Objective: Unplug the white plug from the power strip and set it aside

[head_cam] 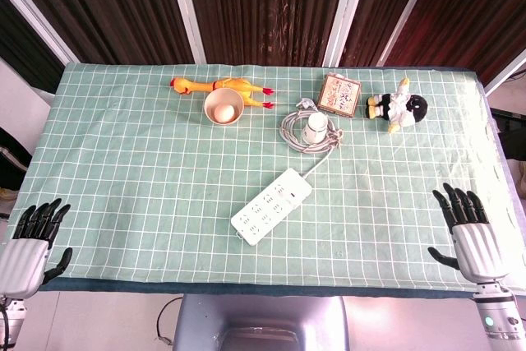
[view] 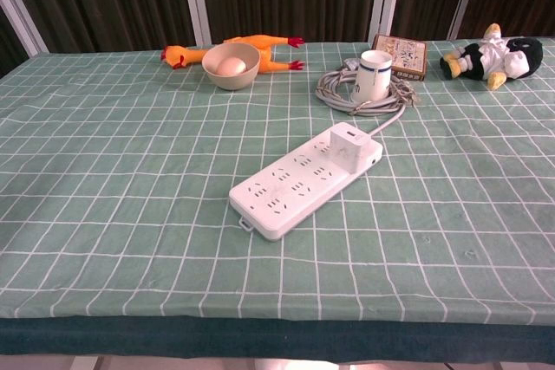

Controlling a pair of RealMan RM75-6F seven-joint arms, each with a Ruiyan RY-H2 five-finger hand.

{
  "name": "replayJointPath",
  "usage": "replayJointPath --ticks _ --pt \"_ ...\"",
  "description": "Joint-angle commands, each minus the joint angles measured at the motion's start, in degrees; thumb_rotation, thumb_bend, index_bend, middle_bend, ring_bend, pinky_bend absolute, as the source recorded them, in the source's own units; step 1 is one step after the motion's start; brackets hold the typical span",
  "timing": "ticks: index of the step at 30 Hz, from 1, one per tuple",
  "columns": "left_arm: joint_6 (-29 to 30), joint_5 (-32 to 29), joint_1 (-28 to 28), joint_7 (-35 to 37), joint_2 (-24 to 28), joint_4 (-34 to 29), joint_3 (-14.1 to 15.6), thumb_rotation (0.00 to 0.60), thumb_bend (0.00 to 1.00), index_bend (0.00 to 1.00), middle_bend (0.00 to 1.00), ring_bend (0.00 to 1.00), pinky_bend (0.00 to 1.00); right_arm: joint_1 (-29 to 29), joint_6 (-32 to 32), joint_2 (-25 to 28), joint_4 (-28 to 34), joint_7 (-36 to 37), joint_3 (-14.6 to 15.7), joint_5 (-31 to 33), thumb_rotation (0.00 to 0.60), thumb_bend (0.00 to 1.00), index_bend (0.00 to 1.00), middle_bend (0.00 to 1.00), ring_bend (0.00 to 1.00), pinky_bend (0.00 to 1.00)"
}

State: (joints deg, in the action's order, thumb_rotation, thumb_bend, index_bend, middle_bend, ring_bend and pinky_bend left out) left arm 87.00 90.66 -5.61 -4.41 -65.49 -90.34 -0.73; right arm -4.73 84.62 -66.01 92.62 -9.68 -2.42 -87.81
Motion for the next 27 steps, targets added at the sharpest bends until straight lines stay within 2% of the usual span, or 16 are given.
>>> replayJointPath --ticks 1,4,7,9,11,19,23,27 --pt "-0.11 0.87 -0.15 0.68 0.18 -0.09 0.42 0.600 0.40 0.00 0.00 0.00 0.00 -0.09 -0.07 -0.09 0.08 -0.21 0.15 -0.33 0.600 0.09 0.00 0.00 0.00 0.00" --pt "-0.46 3.78 -0.95 2.07 0.42 -0.14 1.42 0.600 0.40 0.00 0.00 0.00 0.00 -0.06 0.52 -0.26 -0.27 -0.37 0.39 -1.42 0.600 0.09 0.00 0.00 0.00 0.00" --pt "-1.82 9.42 -2.81 4.15 -0.20 0.06 3.61 0.600 0.40 0.00 0.00 0.00 0.00 0.00 1.71 -0.37 -0.72 1.03 0.75 -3.42 0.600 0.09 0.00 0.00 0.00 0.00" --pt "-4.40 12.82 -4.81 4.31 -1.13 0.33 5.02 0.600 0.40 0.00 0.00 0.00 0.00 -0.17 2.27 -0.44 -0.86 1.80 0.97 -4.87 0.600 0.09 0.00 0.00 0.00 0.00" --pt "-8.96 13.57 -7.35 2.84 -2.80 -0.52 5.30 0.600 0.40 0.00 0.00 0.00 0.00 -0.67 2.59 -0.57 -1.11 1.76 1.23 -6.84 0.600 0.09 0.00 0.00 0.00 0.00" --pt "-19.22 16.42 -14.72 -6.76 -11.72 -4.89 3.74 0.600 0.42 0.00 0.00 0.00 0.00 -5.81 -0.66 0.98 3.63 0.19 0.56 -13.14 0.600 0.09 0.00 0.00 0.00 0.00" --pt "-26.55 12.52 -18.53 -12.25 -16.49 -5.83 1.11 0.600 0.44 0.00 0.00 0.00 0.00 -9.95 -6.75 2.83 7.83 -1.02 -1.10 -11.69 0.600 0.09 0.00 0.00 0.00 0.00" --pt "-29.88 10.01 -20.60 -14.94 -20.14 -6.05 0.13 0.600 0.44 0.00 0.00 0.00 0.00 -13.81 -13.06 3.73 9.63 -1.80 -2.74 -8.45 0.600 0.09 0.00 0.00 0.00 0.00"
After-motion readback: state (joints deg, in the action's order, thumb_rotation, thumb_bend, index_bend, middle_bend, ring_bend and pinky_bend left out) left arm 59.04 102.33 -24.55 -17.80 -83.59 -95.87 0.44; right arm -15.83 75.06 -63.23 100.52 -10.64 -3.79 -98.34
